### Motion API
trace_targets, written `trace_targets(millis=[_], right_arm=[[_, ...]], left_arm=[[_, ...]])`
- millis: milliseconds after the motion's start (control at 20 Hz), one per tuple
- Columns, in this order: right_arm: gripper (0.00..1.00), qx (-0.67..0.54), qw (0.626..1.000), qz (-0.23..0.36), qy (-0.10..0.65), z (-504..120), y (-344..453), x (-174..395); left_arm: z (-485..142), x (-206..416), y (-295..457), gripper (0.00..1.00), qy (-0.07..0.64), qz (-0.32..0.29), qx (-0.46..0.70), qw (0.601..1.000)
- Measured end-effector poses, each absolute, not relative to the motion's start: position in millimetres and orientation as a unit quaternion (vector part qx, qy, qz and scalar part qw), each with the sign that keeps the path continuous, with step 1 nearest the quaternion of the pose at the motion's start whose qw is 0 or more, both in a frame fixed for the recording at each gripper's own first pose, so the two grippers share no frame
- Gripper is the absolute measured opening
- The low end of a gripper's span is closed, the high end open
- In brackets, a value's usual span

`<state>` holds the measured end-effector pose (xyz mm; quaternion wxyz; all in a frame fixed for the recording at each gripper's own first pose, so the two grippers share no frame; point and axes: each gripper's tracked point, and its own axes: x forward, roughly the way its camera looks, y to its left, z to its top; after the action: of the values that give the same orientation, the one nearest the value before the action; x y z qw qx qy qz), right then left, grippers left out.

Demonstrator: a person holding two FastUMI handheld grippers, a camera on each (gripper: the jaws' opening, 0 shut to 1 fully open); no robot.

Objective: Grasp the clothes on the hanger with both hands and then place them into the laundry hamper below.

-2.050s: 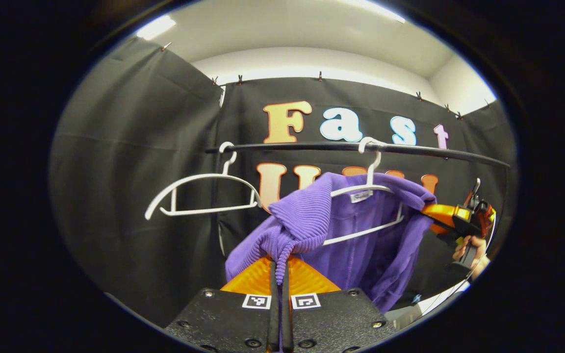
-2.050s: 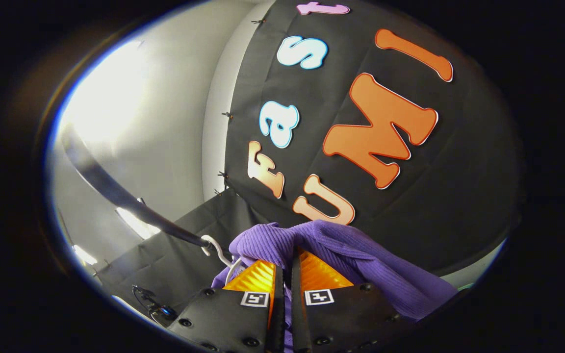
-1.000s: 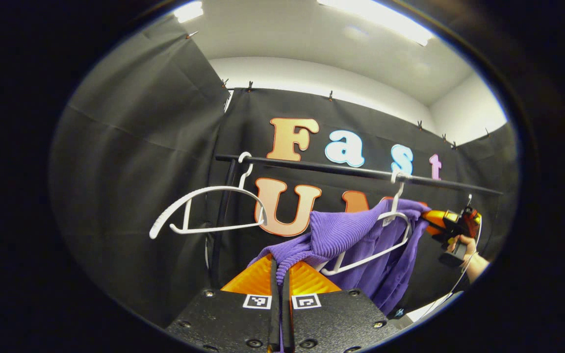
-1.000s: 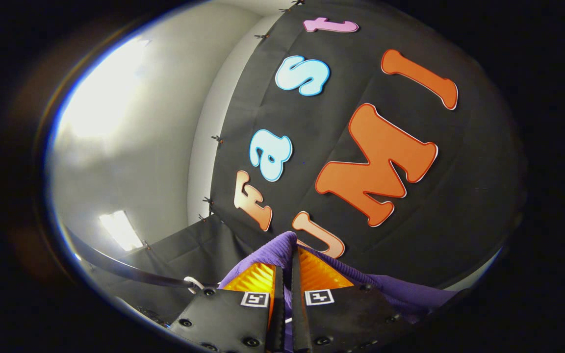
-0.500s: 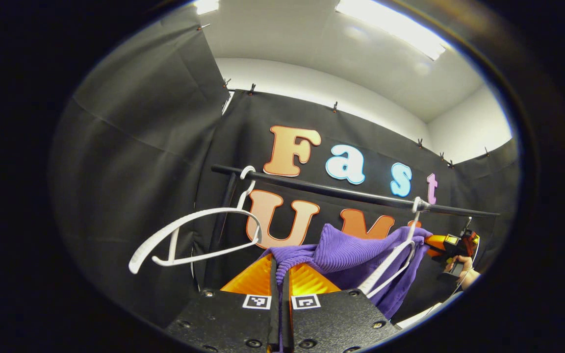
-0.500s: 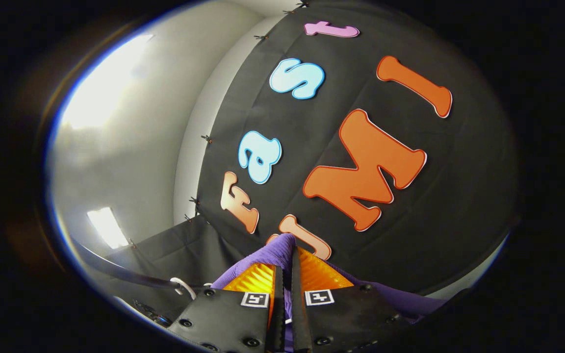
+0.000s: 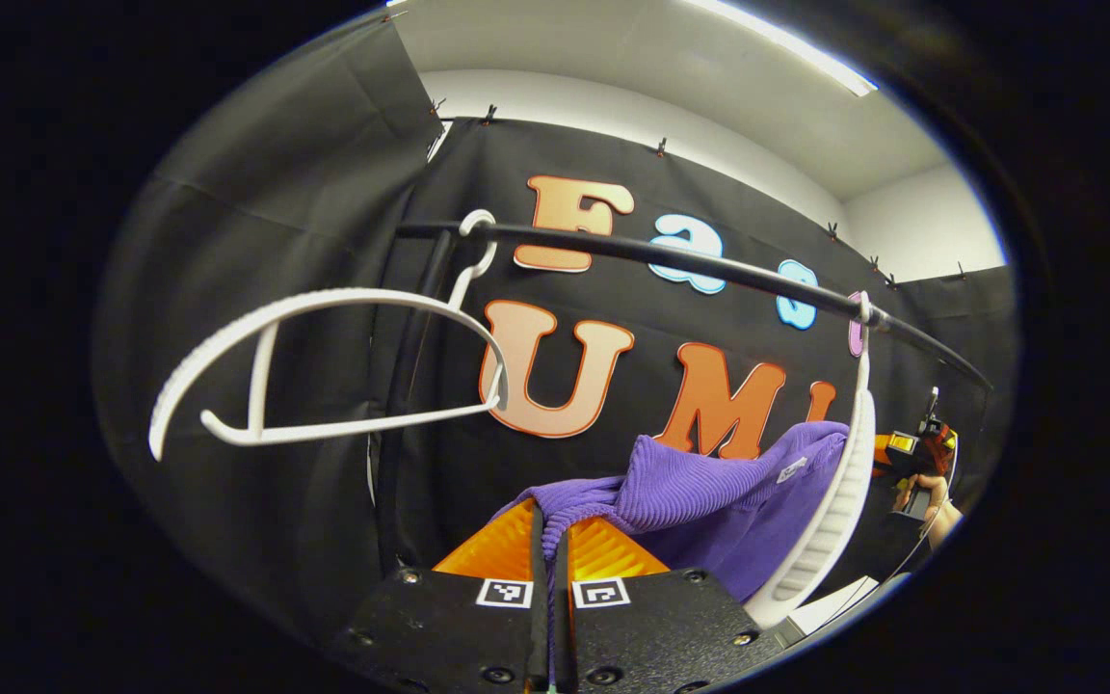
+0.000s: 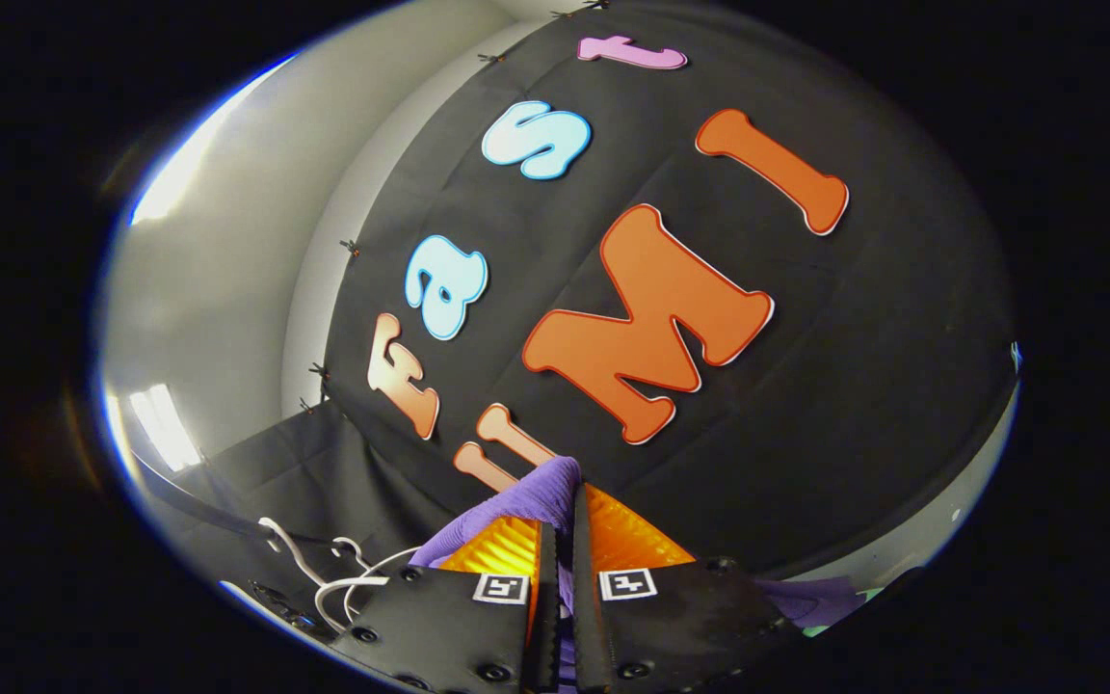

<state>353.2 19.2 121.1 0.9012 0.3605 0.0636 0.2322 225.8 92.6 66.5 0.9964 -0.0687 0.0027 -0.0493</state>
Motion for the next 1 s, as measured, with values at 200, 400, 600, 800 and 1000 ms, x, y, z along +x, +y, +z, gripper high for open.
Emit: trace_targets(millis=[200,400,600,800,1000], right_arm=[[0.13,0.352,0.909,0.202,0.101,70.3,4.0,342.4],[0.13,0.365,0.906,0.175,0.126,28.6,-11.5,326.8],[0.13,0.356,0.910,0.151,0.153,-16.3,-19.0,310.9],[0.13,0.336,0.915,0.138,0.177,-50.9,-15.4,288.5],[0.13,0.308,0.921,0.135,0.196,-74.5,-2.9,261.7]], left_arm=[[28.2,224.7,88.1,0.02,0.041,-0.050,-0.067,0.996],[-5.2,218.0,87.5,0.02,0.069,-0.050,-0.064,0.994],[-40.8,210.0,84.3,0.02,0.100,-0.040,-0.066,0.992],[-77.5,198.0,73.7,0.02,0.136,-0.030,-0.065,0.988],[-99.4,187.6,41.0,0.02,0.161,-0.060,-0.066,0.983]])
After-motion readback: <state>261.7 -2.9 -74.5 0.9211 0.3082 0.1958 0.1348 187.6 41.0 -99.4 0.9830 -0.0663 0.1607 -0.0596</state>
